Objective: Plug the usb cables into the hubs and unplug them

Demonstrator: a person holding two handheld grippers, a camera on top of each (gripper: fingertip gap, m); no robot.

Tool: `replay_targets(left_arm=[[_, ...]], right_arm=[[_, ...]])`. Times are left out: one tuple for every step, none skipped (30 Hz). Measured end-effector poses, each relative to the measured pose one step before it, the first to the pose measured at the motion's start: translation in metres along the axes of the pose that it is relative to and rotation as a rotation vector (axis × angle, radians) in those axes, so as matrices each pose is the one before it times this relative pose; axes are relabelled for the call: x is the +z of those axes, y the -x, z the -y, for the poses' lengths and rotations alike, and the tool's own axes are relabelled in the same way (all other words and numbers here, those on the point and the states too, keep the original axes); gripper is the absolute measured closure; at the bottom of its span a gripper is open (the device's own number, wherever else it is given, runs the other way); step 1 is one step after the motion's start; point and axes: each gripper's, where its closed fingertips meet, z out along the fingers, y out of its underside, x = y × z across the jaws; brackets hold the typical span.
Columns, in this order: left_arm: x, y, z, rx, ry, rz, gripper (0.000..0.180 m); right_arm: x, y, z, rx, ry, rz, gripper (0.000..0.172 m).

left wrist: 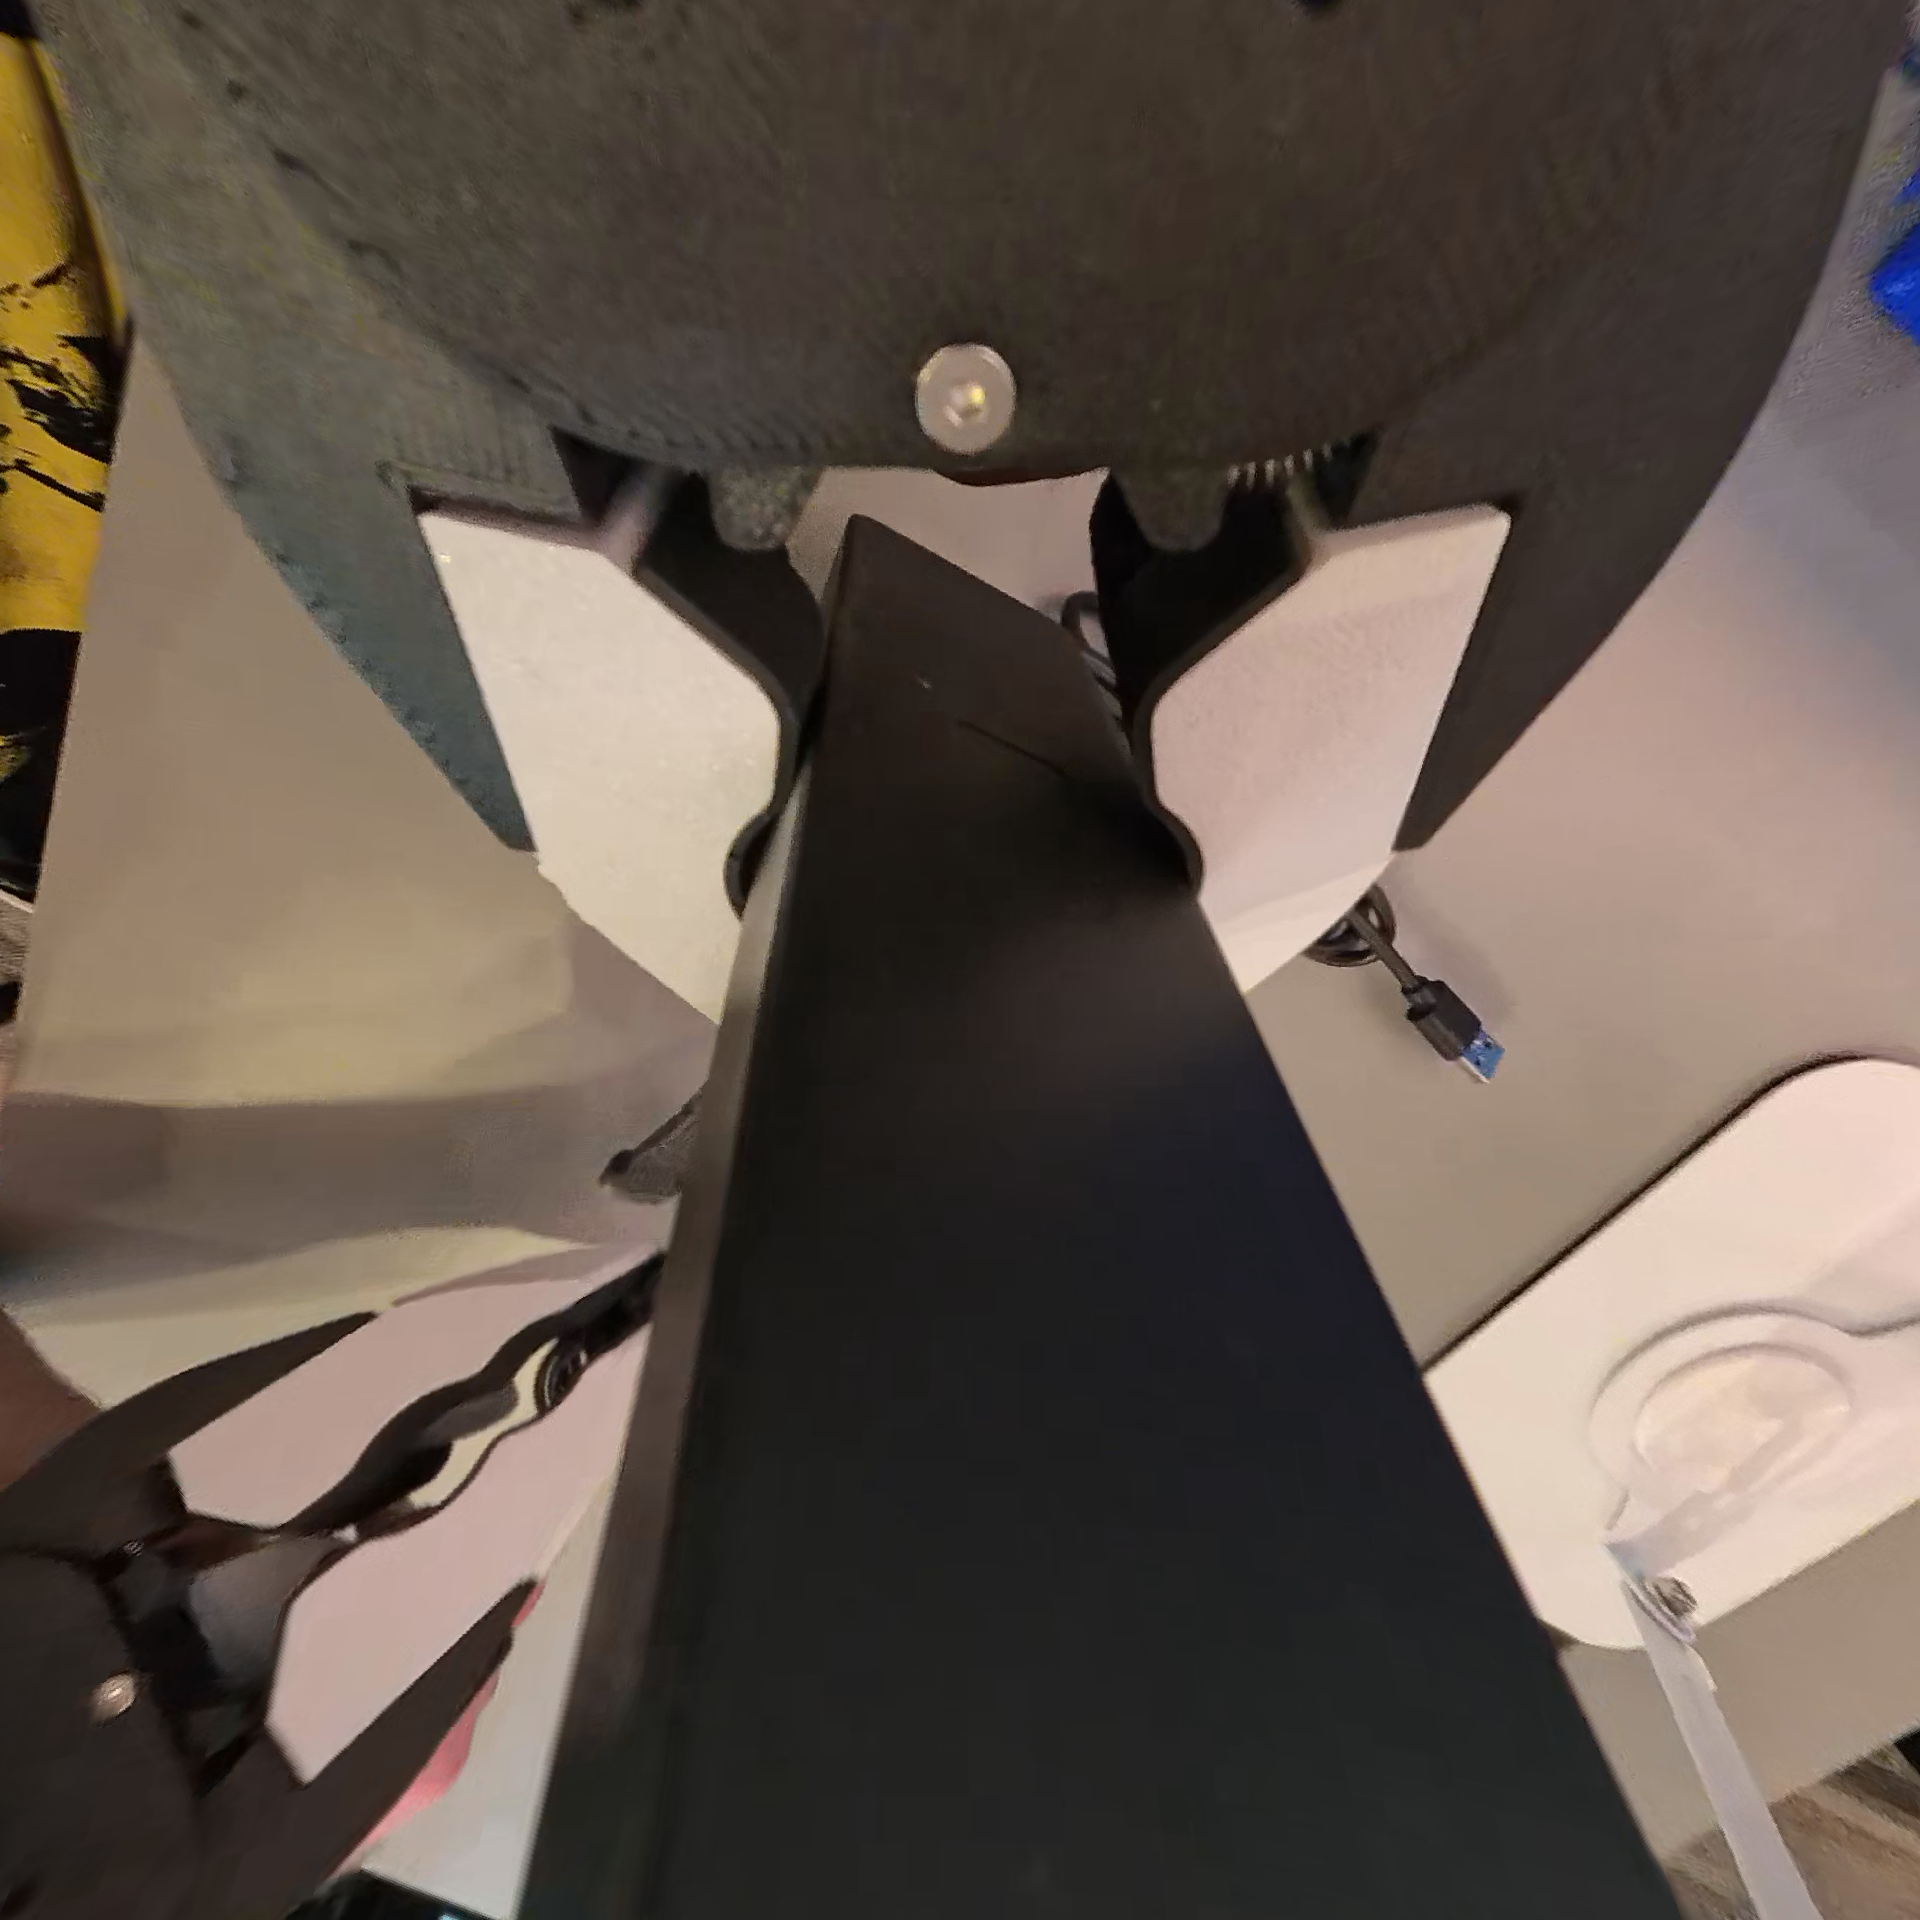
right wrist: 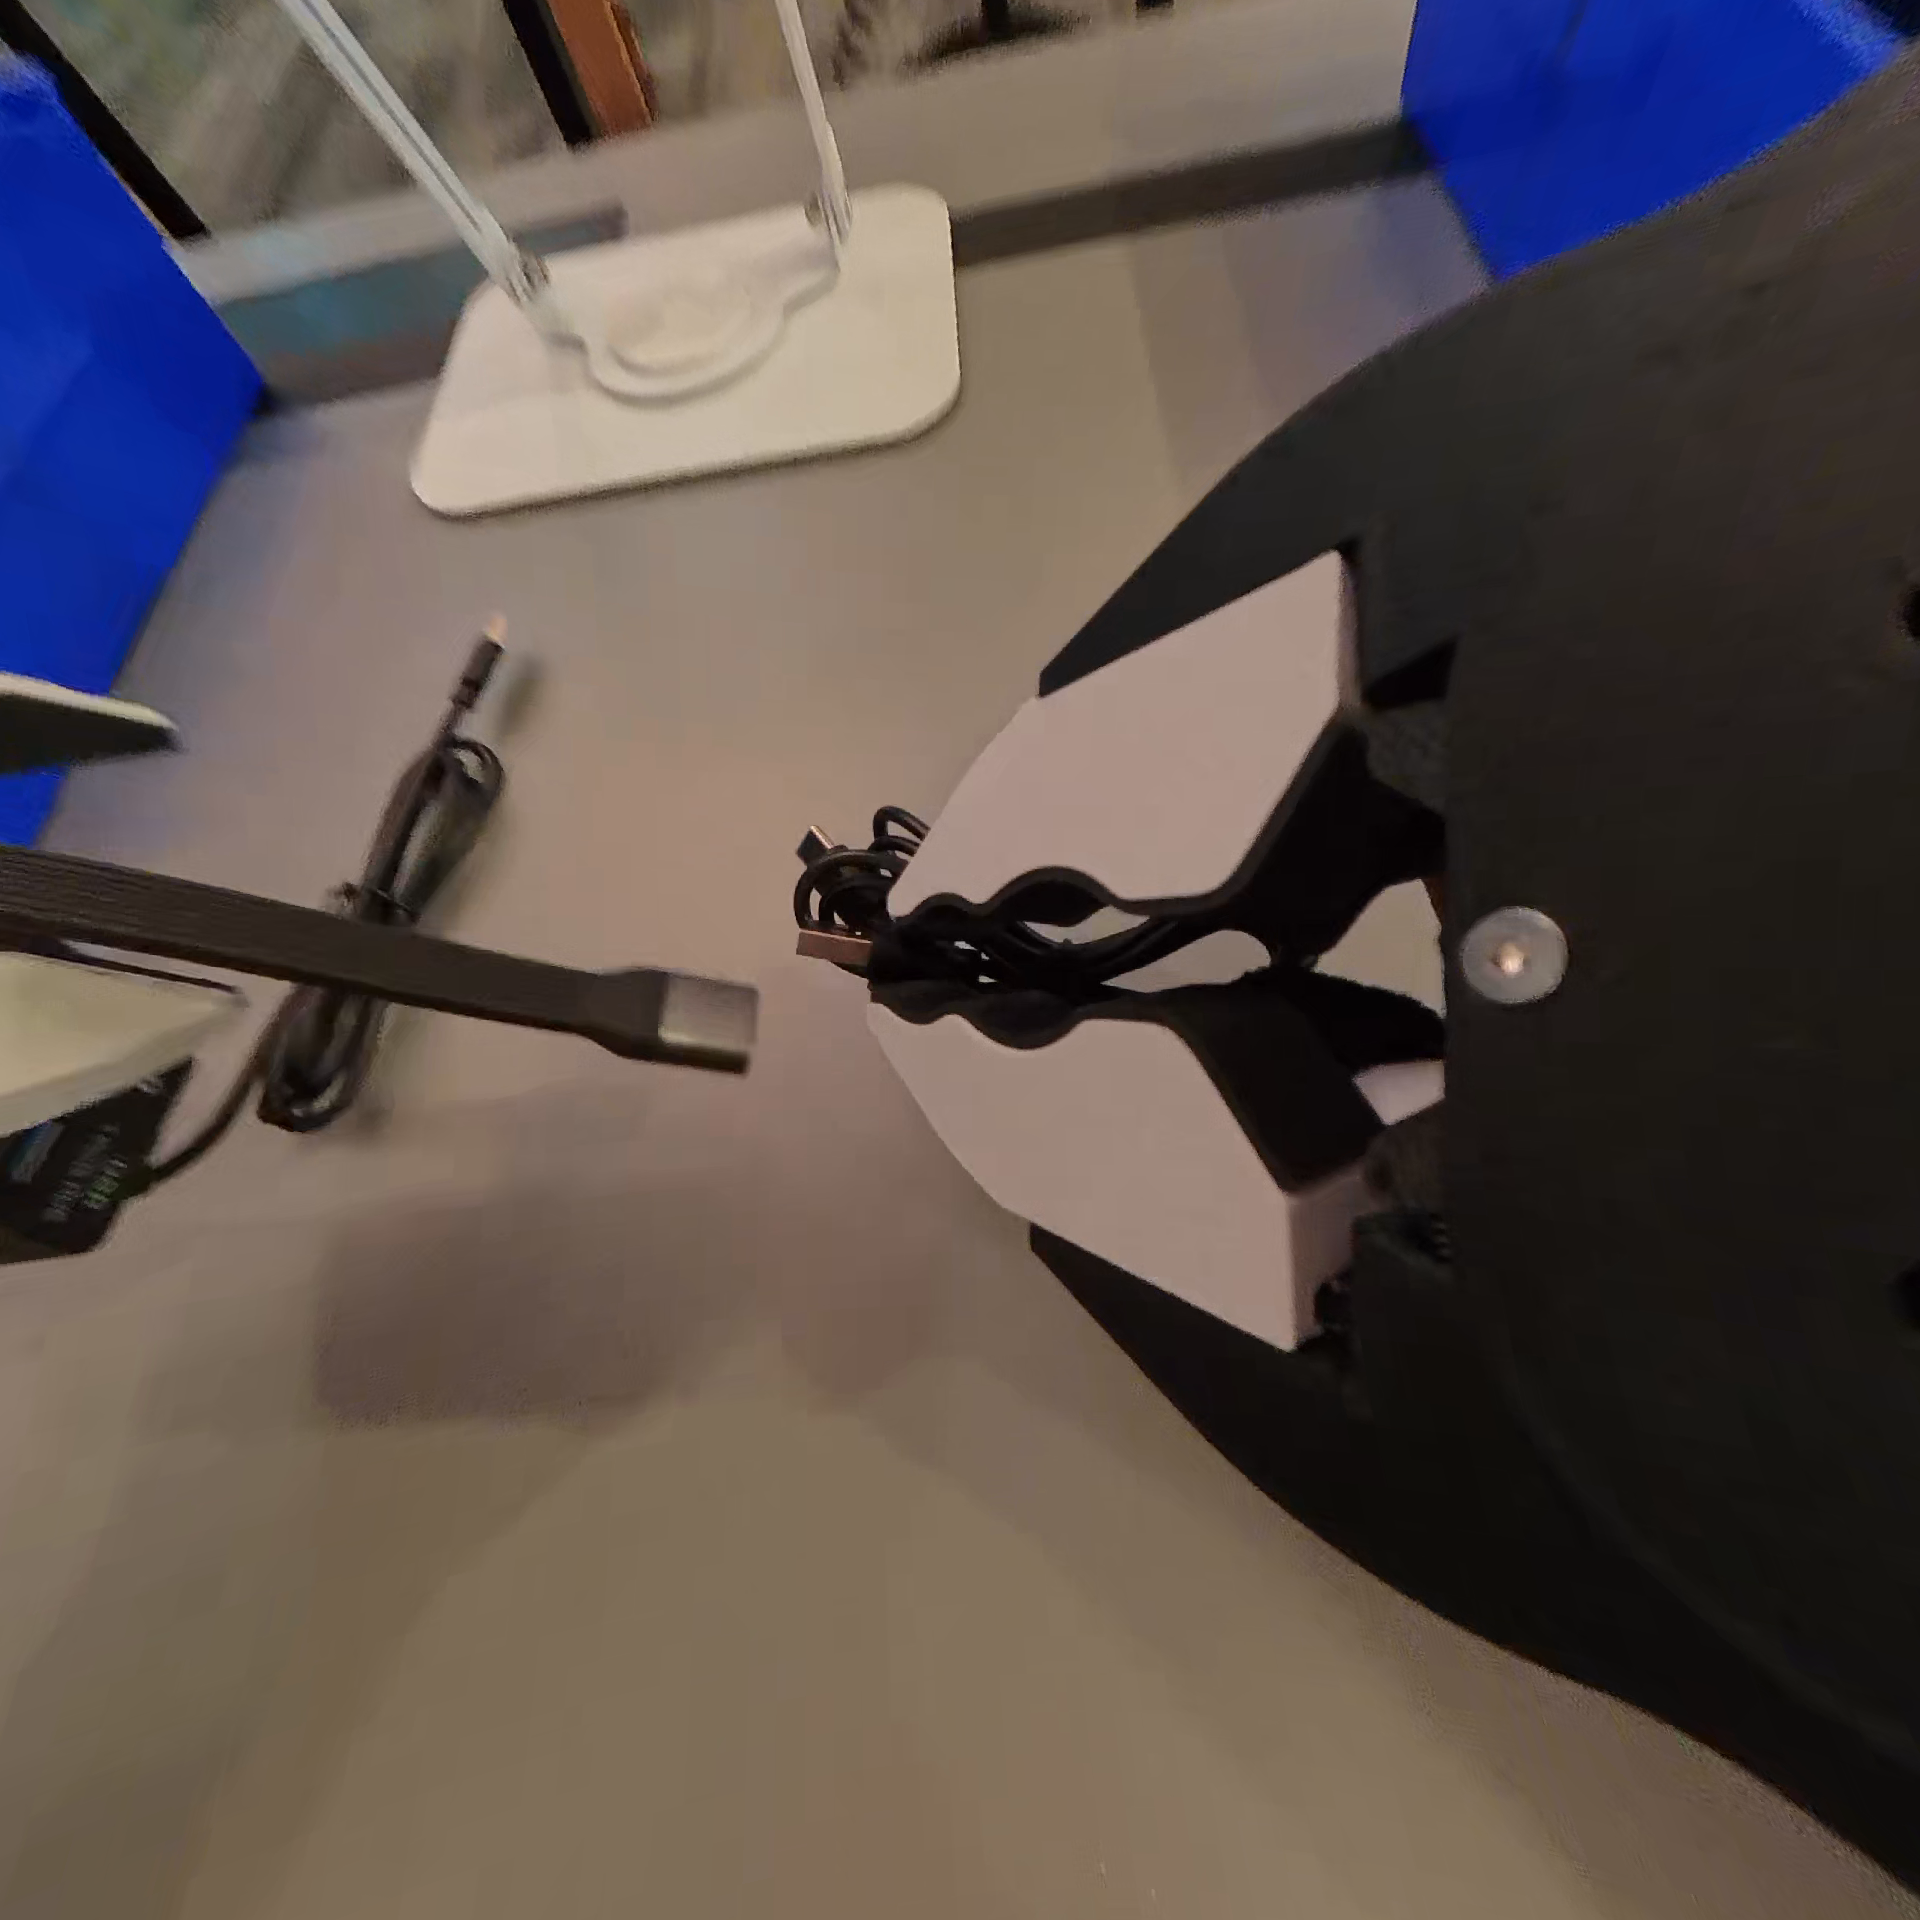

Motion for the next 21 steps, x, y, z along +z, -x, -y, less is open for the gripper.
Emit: replay_targets(left_arm=[[0.00193, -0.00236, -0.00067, -0.0104, 0.0032, -0.0133, 0.111], [0.00174, -0.00213, -0.00034, -0.0067, 0.0028, -0.0096, 0.110], [0.00188, -0.00271, -0.00029, -0.0032, 0.0045, -0.0130, 0.111], [0.00165, -0.00340, 0.00044, -0.0020, 0.0018, -0.0163, 0.111], [0.00149, -0.00373, 0.00076, -0.0036, -0.0008, -0.0181, 0.111], [0.00162, -0.00367, 0.00053, -0.0079, 0.0026, -0.0185, 0.111], [0.00177, -0.00363, -0.00006, -0.0057, 0.0058, -0.0169, 0.111], [0.00166, -0.00309, -0.00029, 0.0001, 0.0069, -0.0101, 0.111], [0.00153, -0.00318, 0.00001, 0.0001, 0.0043, -0.0091, 0.111], [0.00171, -0.00283, -0.00005, -0.0039, 0.0051, -0.0084, 0.111], [0.00156, -0.00225, -0.00021, -0.0018, 0.0053, -0.0045, 0.111], [0.00166, -0.00224, -0.00025, 0.0014, 0.0050, -0.0056, 0.111], [0.00170, -0.00222, -0.00024, 0.0015, 0.0040, -0.0065, 0.111], [0.00171, -0.00184, -0.00018, -0.0018, 0.0029, -0.0049, 0.111], [0.00169, -0.00218, -0.00012, -0.0025, 0.0028, -0.0087, 0.111], [0.00163, -0.00213, 0.00001, -0.0016, 0.0018, -0.0088, 0.111], [0.00131, -0.00041, -0.00024, -0.0051, 0.0040, 0.0018, 0.111], [0.00058, 0.00100, -0.00004, -0.0121, 0.0024, 0.0057, 0.111], [-0.00029, 0.00032, 0.00056, -0.0107, -0.0049, -0.0028, 0.111], [-0.00053, -0.00035, 0.00025, -0.0108, -0.0021, -0.0094, 0.111], [0.00008, 0.00113, -0.00100, -0.0147, 0.0082, 0.0032, 0.111]], right_arm=[[-0.00435, -0.00455, 0.00477, -0.0285, -0.0010, -0.0375, 0.164], [-0.00384, -0.00452, 0.00450, -0.0277, 0.0018, -0.0324, 0.164], [-0.00299, -0.00413, 0.00434, -0.0293, 0.0058, -0.0274, 0.164], [-0.00182, -0.00347, 0.00397, -0.0316, 0.0126, -0.0236, 0.164], [-0.00110, -0.00292, 0.00511, -0.0326, 0.0060, -0.0204, 0.164], [-0.00066, -0.00236, 0.00721, -0.0268, -0.0089, -0.0168, 0.165], [0.00004, -0.00178, 0.00743, -0.0210, -0.0070, -0.0109, 0.165], [0.00081, -0.00197, 0.00618, -0.0231, 0.0020, -0.0118, 0.165], [0.00098, -0.00233, 0.00605, -0.0222, 0.0012, -0.0139, 0.164], [0.00073, -0.00110, 0.00716, -0.0161, -0.0087, -0.0052, 0.165], [0.00082, 0.00001, 0.00769, -0.0122, -0.0118, 0.0013, 0.164], [0.00124, -0.00038, 0.00656, -0.0155, -0.0045, -0.0063, 0.164], [0.00123, -0.00114, 0.00528, -0.0191, 0.0004, -0.0140, 0.164], [0.00119, -0.00092, 0.00431, -0.0152, 0.0022, -0.0127, 0.164], [0.00108, -0.00086, 0.00366, -0.0098, 0.0011, -0.0120, 0.164], [0.00078, -0.00042, 0.00369, -0.0049, -0.0037, -0.0088, 0.164], [0.00066, 0.00100, 0.00357, -0.0044, -0.0050, -0.0010, 0.164], [0.00075, 0.00084, 0.00171, -0.0107, 0.0059, -0.0055, 0.164], [0.00071, -0.00089, -0.00011, -0.0133, 0.0141, -0.0189, 0.164], [0.00063, -0.00063, 0.00040, -0.0060, 0.0059, -0.0158, 0.164], [0.00032, 0.00028, 0.00173, -0.0005, -0.0028, -0.0081, 0.164]])
